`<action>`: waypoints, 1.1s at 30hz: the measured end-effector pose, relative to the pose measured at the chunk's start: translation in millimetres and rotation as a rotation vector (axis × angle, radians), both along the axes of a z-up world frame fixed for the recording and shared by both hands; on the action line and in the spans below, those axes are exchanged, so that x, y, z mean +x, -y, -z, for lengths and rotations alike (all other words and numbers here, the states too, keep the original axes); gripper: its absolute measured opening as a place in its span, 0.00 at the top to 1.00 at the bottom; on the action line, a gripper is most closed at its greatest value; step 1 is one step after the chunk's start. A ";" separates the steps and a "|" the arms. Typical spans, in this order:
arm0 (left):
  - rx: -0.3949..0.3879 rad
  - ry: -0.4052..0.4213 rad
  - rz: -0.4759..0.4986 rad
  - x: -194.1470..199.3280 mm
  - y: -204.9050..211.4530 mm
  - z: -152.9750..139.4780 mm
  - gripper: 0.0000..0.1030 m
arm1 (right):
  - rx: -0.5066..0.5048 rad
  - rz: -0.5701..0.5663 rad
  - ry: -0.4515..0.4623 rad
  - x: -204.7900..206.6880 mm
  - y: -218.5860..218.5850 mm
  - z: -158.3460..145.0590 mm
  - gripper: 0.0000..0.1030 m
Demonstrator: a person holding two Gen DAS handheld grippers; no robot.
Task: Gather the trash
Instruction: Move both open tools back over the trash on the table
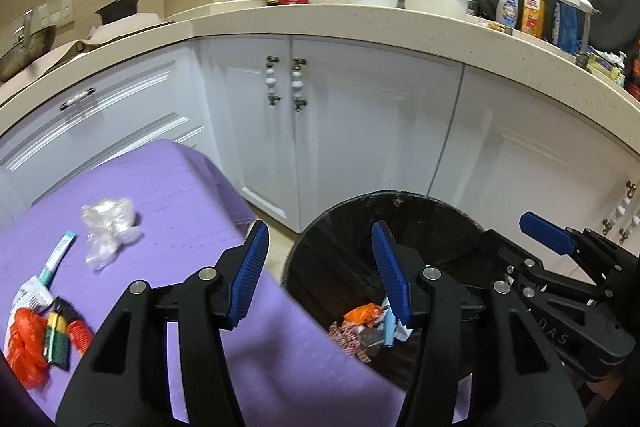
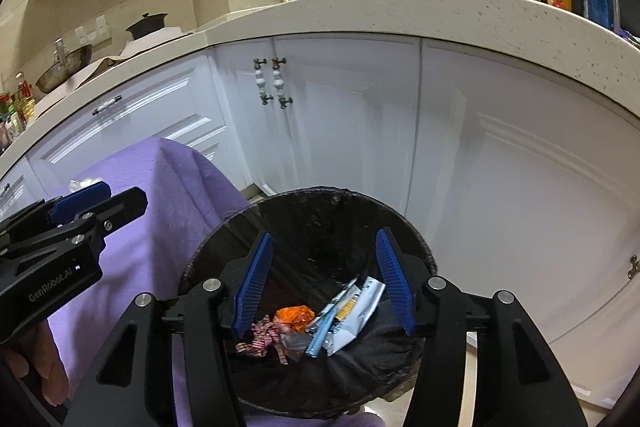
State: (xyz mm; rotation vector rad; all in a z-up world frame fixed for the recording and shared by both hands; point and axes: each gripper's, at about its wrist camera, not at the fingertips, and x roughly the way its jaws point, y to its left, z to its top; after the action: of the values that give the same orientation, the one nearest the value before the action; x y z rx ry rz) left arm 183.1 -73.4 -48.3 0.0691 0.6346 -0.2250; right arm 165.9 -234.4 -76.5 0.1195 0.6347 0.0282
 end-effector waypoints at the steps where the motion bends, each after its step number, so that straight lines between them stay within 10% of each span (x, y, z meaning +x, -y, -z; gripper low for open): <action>1: 0.003 0.000 -0.010 -2.5 -5.8 -0.1 0.49 | 0.001 -0.008 0.001 0.1 -3.8 -1.0 0.48; 33: -0.005 -0.013 -0.380 -72.1 -201.7 -0.2 0.49 | -0.043 -0.418 -0.005 -7.0 -195.6 -7.4 0.45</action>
State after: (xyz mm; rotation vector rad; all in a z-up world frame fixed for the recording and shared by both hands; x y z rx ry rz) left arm 110.9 128.3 -48.1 -0.0583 0.6481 0.1398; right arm 158.9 -38.8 -69.1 -0.0564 0.6565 0.4172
